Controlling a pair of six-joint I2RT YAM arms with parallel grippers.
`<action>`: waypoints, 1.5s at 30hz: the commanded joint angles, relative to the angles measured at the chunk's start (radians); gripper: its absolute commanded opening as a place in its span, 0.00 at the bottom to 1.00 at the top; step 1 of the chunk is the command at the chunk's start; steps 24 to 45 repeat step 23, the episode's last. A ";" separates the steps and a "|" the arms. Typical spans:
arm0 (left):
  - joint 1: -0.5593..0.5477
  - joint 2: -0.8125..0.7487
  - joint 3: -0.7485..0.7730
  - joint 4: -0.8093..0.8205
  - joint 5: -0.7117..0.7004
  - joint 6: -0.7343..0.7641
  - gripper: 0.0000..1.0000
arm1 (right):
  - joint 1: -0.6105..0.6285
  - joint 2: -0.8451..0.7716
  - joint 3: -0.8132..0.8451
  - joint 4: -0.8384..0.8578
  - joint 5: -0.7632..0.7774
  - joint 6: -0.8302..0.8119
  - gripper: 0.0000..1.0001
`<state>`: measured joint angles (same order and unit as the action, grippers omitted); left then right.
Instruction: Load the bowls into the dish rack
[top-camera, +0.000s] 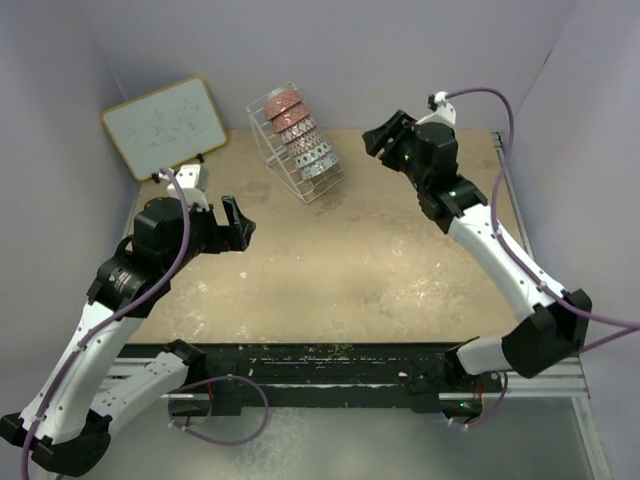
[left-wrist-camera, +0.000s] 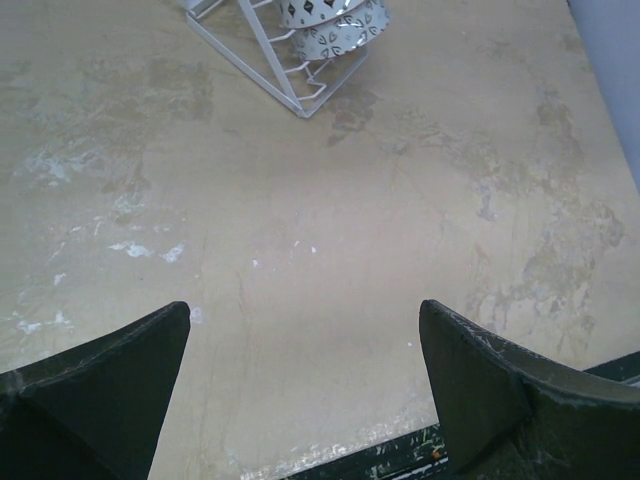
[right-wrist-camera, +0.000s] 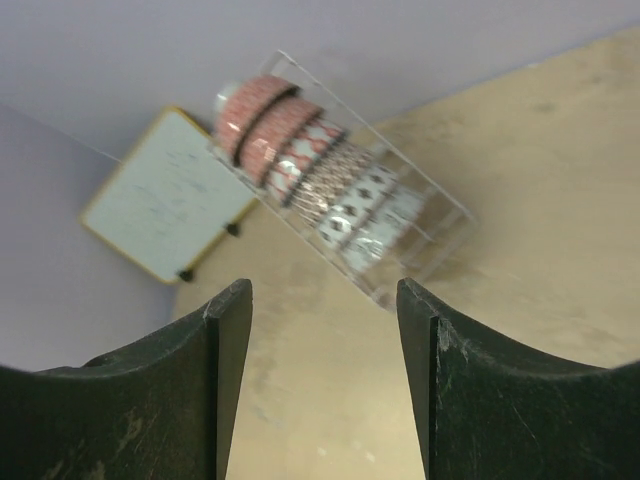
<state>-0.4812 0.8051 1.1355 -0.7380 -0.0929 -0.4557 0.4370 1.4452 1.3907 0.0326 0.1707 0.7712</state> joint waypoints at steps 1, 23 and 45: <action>-0.005 0.036 0.068 -0.007 -0.113 -0.021 0.99 | -0.008 -0.138 -0.099 -0.169 0.098 -0.161 0.62; -0.004 0.075 0.083 -0.031 -0.225 -0.021 0.99 | -0.017 -0.327 -0.288 -0.270 0.093 -0.204 0.62; -0.004 0.075 0.083 -0.031 -0.225 -0.021 0.99 | -0.017 -0.327 -0.288 -0.270 0.093 -0.204 0.62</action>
